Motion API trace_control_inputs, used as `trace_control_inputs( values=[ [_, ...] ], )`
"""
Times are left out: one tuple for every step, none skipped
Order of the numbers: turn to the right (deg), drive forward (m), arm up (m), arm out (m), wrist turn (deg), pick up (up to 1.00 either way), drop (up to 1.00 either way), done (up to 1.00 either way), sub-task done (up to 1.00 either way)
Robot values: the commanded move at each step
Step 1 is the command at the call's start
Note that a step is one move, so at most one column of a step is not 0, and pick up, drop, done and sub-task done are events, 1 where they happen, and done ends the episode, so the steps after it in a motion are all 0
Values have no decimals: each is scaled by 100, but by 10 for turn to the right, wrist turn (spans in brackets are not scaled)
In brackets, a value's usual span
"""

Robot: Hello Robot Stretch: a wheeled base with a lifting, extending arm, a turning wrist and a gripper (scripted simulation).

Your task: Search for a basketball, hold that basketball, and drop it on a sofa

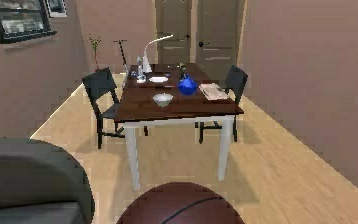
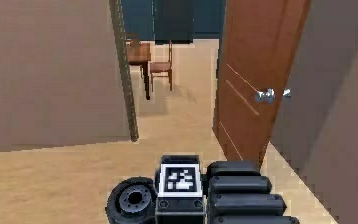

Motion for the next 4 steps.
trace_control_inputs(
  values=[
    [300, 0, 0, 0, 0, 0, 0, 0, 0],
    [450, 0, 0, 0, 0, 0, 0, 0, 0],
    [450, 0, 0, 0, 0, 0, 0, 0, 0],
    [450, 0, 0, 0, 0, 0, 0, 0, 0]
  ],
)
